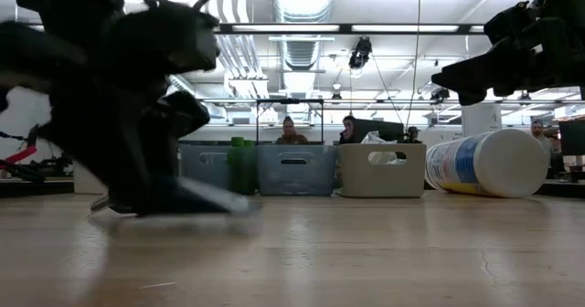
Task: Pick & Place Travel size toiletries
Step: Put the shaving cream into the white bin
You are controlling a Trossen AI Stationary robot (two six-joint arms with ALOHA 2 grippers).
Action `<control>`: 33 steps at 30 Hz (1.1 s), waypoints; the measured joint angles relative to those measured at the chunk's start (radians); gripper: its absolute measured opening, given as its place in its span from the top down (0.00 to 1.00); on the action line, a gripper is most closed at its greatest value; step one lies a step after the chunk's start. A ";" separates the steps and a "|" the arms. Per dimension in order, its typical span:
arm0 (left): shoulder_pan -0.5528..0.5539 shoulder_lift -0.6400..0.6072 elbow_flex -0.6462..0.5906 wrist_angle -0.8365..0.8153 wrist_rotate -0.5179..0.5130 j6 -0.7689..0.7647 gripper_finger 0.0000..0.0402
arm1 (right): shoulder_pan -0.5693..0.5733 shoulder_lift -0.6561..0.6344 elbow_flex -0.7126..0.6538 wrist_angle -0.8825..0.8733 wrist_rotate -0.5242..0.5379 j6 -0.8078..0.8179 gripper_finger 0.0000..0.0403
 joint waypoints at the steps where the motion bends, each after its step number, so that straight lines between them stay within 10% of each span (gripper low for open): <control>1: 0.000 -0.013 0.000 -0.002 -0.003 -0.013 0.65 | 0.000 0.000 0.000 0.000 0.000 0.000 0.59; 33: 0.025 -0.514 -0.051 -0.166 -0.439 -0.011 0.64 | 0.000 0.000 0.000 0.000 0.000 0.000 0.56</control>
